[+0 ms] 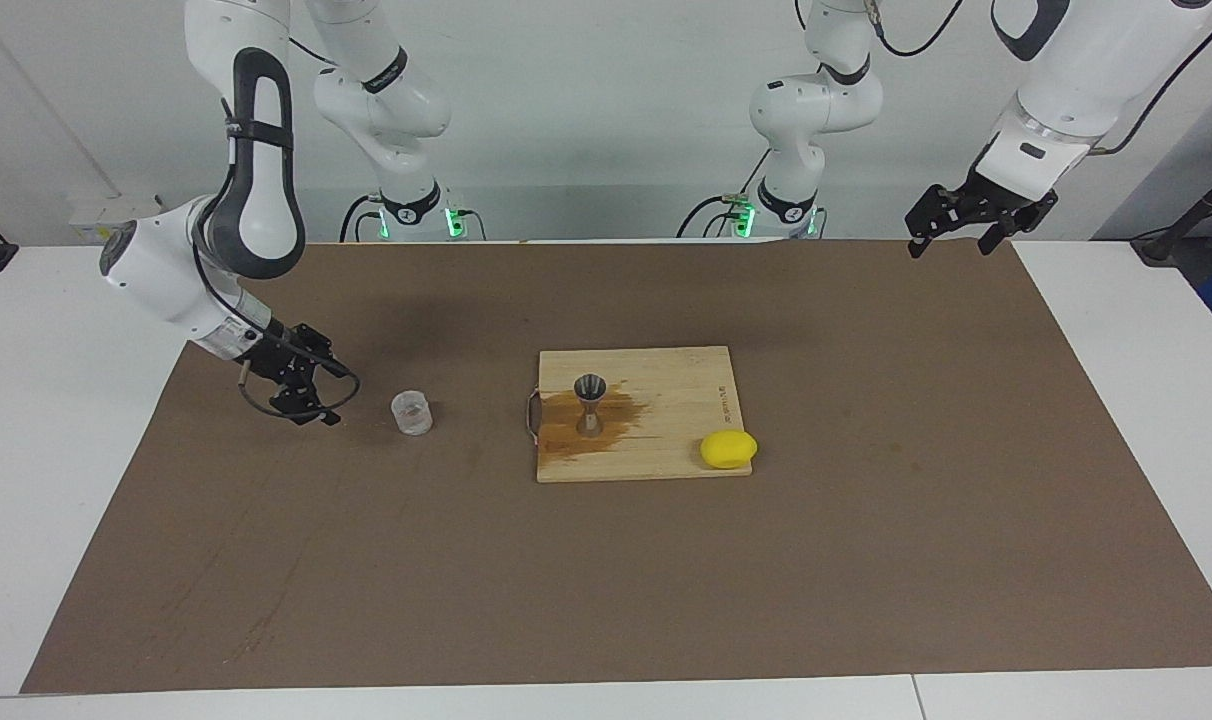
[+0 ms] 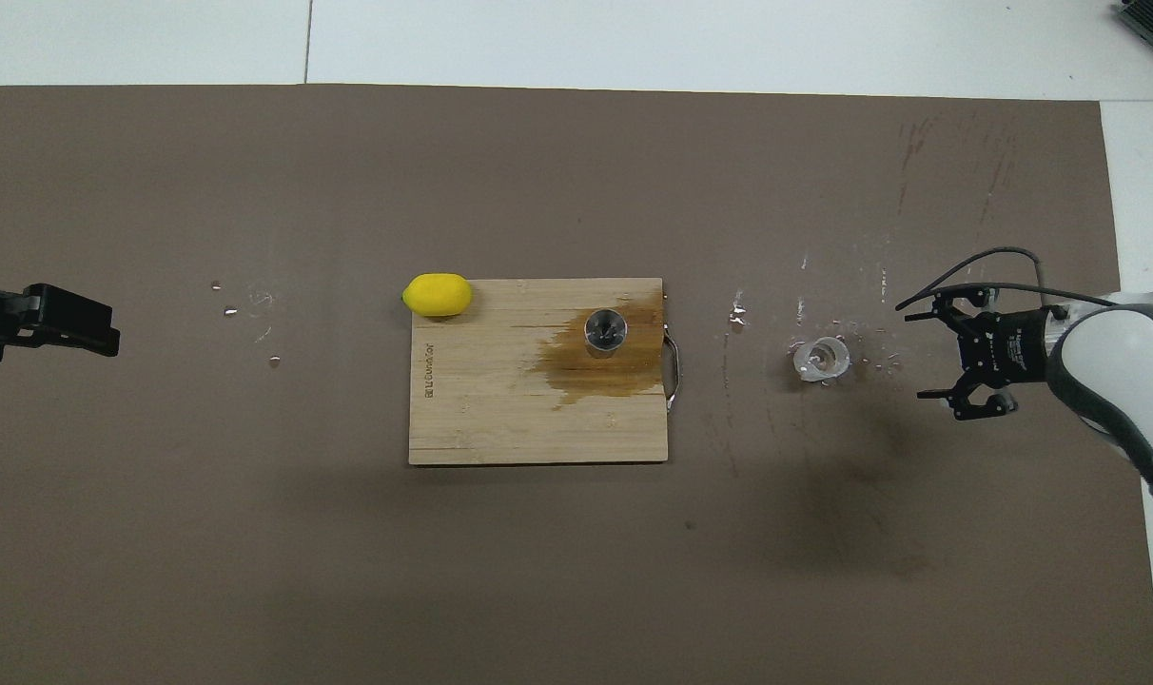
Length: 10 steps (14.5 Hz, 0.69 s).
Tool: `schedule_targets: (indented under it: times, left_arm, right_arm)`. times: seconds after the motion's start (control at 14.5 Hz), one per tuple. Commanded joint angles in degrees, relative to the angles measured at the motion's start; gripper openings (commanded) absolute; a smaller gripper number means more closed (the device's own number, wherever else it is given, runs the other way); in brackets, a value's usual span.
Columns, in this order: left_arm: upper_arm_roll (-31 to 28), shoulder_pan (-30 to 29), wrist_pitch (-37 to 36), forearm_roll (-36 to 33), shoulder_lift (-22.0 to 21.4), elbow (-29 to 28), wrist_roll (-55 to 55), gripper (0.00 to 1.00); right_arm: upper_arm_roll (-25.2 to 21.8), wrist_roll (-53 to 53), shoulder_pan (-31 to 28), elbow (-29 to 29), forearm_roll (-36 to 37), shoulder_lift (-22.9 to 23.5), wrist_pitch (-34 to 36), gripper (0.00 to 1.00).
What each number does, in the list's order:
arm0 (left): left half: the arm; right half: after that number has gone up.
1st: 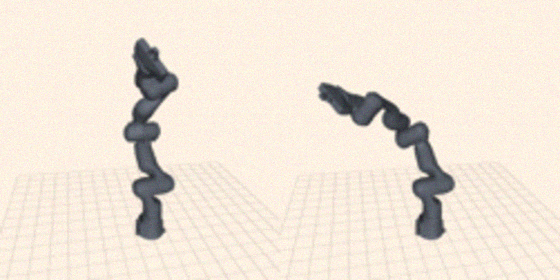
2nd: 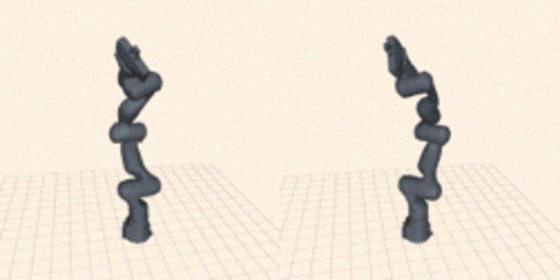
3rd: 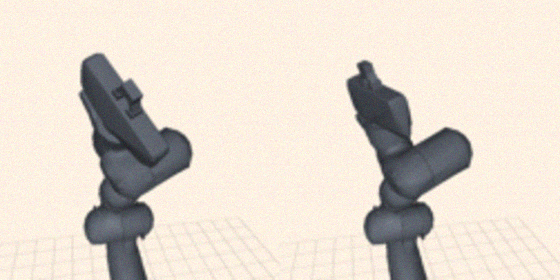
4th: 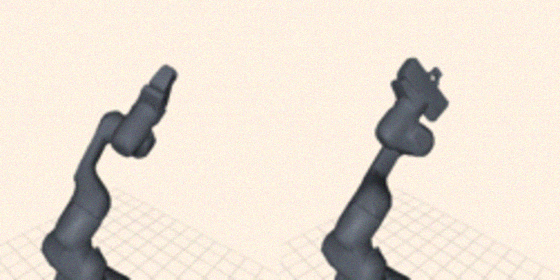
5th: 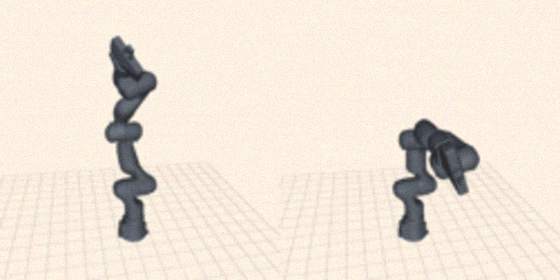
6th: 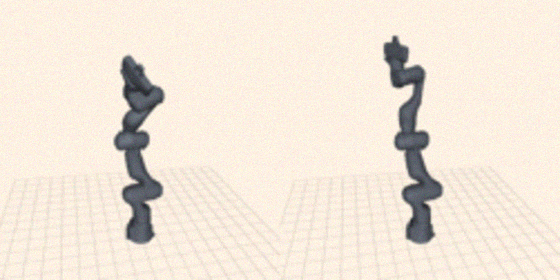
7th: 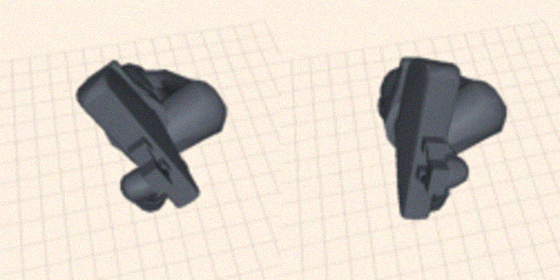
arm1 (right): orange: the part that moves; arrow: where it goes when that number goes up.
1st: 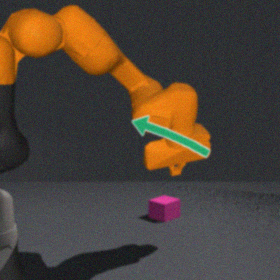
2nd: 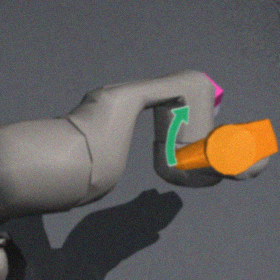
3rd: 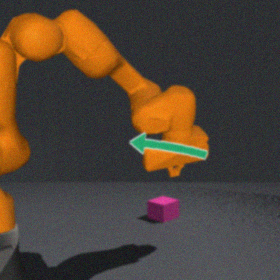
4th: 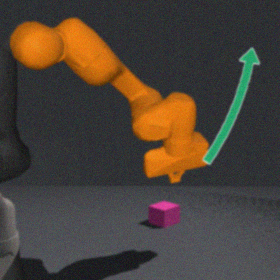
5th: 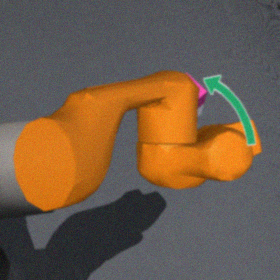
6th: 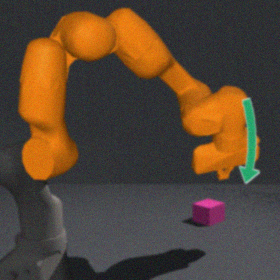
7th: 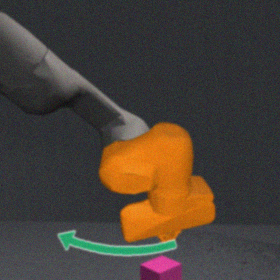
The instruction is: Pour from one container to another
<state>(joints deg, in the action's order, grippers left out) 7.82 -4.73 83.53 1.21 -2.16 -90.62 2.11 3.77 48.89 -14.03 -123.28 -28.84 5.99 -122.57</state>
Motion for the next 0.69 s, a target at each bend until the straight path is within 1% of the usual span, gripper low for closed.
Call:
schedule_targets:
  times: [0.0,0.14,0.21,0.48,0.55,0.62]
  left_arm:
    - [-0.34,0.34,0.58,0.46,-1.09,-1.23,0.52,1.00]
    - [-0.34,0.34,0.58,0.37,-1.09,-1.23,0.52,1.00]
    - [-0.34,0.34,0.58,0.37,-1.09,-1.23,0.52,1.00]
    - [-0.34,0.34,0.58,0.37,-1.09,-1.23,0.52,1.00]
    - [-0.34,0.34,0.58,0.37,-1.09,-1.23,0.52,1.00]
    - [-0.34,0.34,0.58,0.46,-1.09,-1.23,0.52,1.00]
  right_arm:
    - [0.36,-3.62,2.50,-0.30,7.63,-2.90,2.85,1.00]
    - [0.54,-4.77,4.96,-0.21,14.14,-4.92,4.26,1.00]
    - [0.54,-5.47,6.45,-0.21,16.08,-5.89,4.27,1.00]
    - [0.80,-15.38,9.63,0.40,17.42,-6.78,4.18,1.00]
    - [0.80,-18.45,10.85,0.40,18.46,-6.69,3.74,1.00]
    - [0.80,-22.05,11.73,0.40,21.87,-6.69,3.39,1.00]
